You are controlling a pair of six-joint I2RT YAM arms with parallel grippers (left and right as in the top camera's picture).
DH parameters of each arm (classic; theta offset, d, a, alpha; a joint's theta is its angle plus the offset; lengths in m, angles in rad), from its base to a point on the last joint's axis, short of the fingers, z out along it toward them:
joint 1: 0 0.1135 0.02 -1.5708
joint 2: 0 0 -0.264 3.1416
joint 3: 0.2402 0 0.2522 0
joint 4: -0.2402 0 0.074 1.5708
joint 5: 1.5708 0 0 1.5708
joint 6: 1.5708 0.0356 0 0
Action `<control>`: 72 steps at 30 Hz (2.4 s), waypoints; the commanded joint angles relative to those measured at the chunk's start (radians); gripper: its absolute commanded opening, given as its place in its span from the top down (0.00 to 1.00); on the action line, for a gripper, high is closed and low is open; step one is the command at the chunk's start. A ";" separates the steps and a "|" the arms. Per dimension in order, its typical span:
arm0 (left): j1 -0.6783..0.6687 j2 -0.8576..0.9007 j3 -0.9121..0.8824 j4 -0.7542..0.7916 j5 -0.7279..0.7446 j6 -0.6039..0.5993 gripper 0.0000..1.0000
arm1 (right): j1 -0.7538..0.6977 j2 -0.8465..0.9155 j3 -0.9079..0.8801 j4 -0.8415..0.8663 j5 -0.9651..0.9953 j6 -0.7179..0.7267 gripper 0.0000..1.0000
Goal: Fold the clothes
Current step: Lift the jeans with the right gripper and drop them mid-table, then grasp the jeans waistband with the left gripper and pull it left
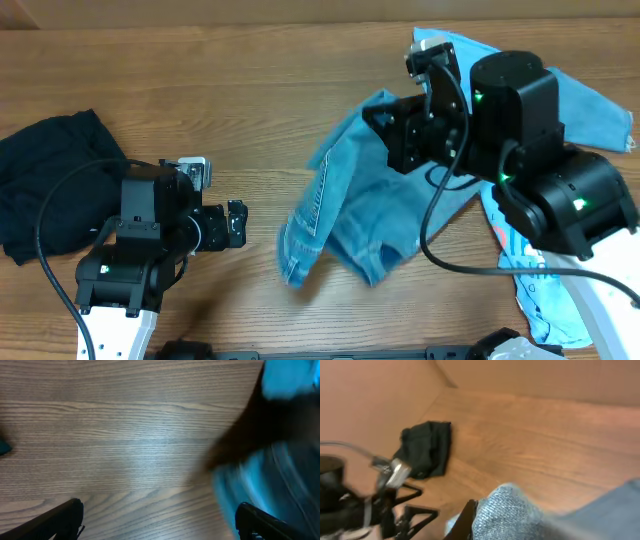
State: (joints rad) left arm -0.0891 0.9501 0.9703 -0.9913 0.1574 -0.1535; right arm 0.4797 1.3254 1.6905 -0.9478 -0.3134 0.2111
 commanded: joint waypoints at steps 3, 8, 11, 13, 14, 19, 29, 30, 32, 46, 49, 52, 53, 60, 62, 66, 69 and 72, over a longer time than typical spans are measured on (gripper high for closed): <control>0.005 -0.001 0.021 0.012 -0.009 0.019 0.00 | 0.002 0.165 0.027 0.150 0.111 -0.084 0.96; 0.005 -0.001 0.021 0.009 -0.008 0.019 0.00 | -0.013 0.458 0.027 0.201 0.111 -0.081 0.60; 0.005 -0.001 0.021 0.010 -0.008 0.019 0.00 | -0.035 0.450 0.027 0.144 0.153 -0.082 0.43; 0.005 0.000 0.021 0.008 -0.007 0.018 0.00 | -0.068 0.403 0.027 0.097 0.185 -0.081 0.40; 0.005 0.002 0.021 0.008 -0.006 0.018 0.00 | -0.090 0.372 0.027 0.065 0.188 -0.081 0.40; 0.004 0.119 0.018 0.027 0.012 0.015 0.00 | -0.270 0.238 0.027 -0.209 0.216 -0.024 0.39; 0.005 0.722 0.018 0.480 0.080 -0.098 0.00 | -0.441 0.232 0.026 -0.416 0.216 -0.052 0.37; 0.005 0.766 0.018 0.536 0.079 -0.106 0.00 | -0.441 0.232 0.026 -0.423 0.216 -0.056 0.37; 0.006 0.846 0.018 0.634 0.076 -0.129 0.00 | -0.441 0.232 0.026 -0.430 0.216 -0.056 0.37; 0.022 0.917 0.031 0.805 0.084 -0.139 0.96 | -0.441 0.232 0.026 -0.443 0.217 -0.060 0.37; 0.096 0.802 0.114 0.680 0.060 -0.117 0.96 | -0.441 0.232 0.026 -0.443 0.227 -0.060 0.37; 0.248 0.663 0.278 0.625 0.050 -0.116 0.96 | -0.441 0.232 0.026 -0.442 0.227 -0.060 0.37; 0.301 0.645 0.343 0.625 0.050 -0.116 0.96 | -0.441 0.232 0.026 -0.442 0.227 -0.060 0.37; 0.396 0.699 0.472 0.569 0.061 -0.101 0.26 | -0.441 0.232 0.026 -0.447 0.227 -0.059 0.37; 0.389 0.726 0.472 0.433 0.116 -0.101 0.05 | -0.441 0.232 0.026 -0.449 0.269 -0.059 0.36; 0.365 0.737 0.472 0.186 0.192 -0.090 0.01 | -0.442 0.240 0.008 -0.462 0.275 -0.060 0.34; 0.324 0.741 0.468 0.037 0.218 -0.089 0.01 | -0.442 0.249 -0.119 -0.391 0.262 -0.079 0.49; 0.254 0.754 0.440 0.039 0.194 -0.058 0.02 | -0.442 0.288 -0.315 -0.190 0.162 -0.115 0.90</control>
State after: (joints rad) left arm 0.2173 1.6890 1.4315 -0.9611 0.3458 -0.2543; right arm 0.0399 1.5757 1.4944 -1.2324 -0.0830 0.1215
